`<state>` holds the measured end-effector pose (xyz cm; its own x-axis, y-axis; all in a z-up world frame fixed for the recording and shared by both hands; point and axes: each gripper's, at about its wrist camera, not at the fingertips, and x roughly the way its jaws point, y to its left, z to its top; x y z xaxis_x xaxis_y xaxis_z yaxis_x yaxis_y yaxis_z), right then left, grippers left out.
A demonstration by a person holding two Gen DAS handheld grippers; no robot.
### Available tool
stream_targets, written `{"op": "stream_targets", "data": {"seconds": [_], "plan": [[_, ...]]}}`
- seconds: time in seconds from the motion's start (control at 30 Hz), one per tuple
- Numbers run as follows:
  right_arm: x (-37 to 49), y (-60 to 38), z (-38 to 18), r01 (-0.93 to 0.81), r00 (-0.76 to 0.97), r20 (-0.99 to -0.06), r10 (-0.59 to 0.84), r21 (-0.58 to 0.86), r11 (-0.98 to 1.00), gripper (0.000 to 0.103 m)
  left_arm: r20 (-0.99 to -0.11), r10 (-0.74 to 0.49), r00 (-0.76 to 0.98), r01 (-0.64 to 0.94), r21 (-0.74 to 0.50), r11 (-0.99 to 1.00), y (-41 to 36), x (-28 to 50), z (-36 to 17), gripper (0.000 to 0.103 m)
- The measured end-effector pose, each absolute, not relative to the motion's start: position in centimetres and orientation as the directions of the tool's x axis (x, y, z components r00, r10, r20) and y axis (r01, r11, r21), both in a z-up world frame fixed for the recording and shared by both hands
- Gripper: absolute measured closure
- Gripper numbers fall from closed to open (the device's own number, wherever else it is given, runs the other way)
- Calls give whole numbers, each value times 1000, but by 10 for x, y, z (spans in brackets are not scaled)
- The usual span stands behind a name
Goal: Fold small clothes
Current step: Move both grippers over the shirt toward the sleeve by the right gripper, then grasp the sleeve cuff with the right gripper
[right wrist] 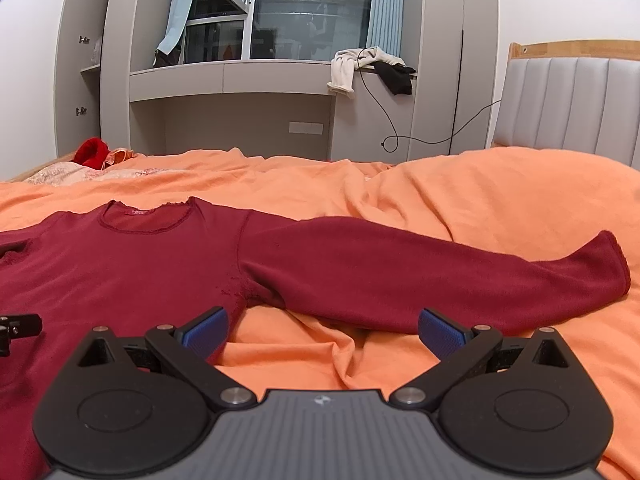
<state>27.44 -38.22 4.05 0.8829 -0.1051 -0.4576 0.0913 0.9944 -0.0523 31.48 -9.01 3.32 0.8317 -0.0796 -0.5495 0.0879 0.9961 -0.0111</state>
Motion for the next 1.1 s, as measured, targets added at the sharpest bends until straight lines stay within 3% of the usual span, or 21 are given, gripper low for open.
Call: {"op": "stream_targets", "data": {"seconds": [0.17,0.37,0.53,0.77,0.9,1.1], "plan": [[274,-405,35,113,896,-430,-113,-24,993,0,-560,-84,824,111,14,994,-95,313,28,1],[264,-478,38,243,942,-290,-167,251,937,0,-566,-70,821,92,10,996,-95,312,27,1],[266,-545,26,430,894,-315,-320,395,812,0,-581,-72,810,73,-22,997,-90,314,25,1],[276,-589,13,510,854,-320,-410,367,778,0,-592,-74,802,61,-42,997,-87,315,22,1],[299,-593,3,592,795,-385,-468,329,736,0,-593,-71,802,62,-36,997,-87,315,21,1],[316,-597,-5,645,761,-374,-530,352,678,0,-594,-48,803,64,5,998,-93,314,17,0]]}}
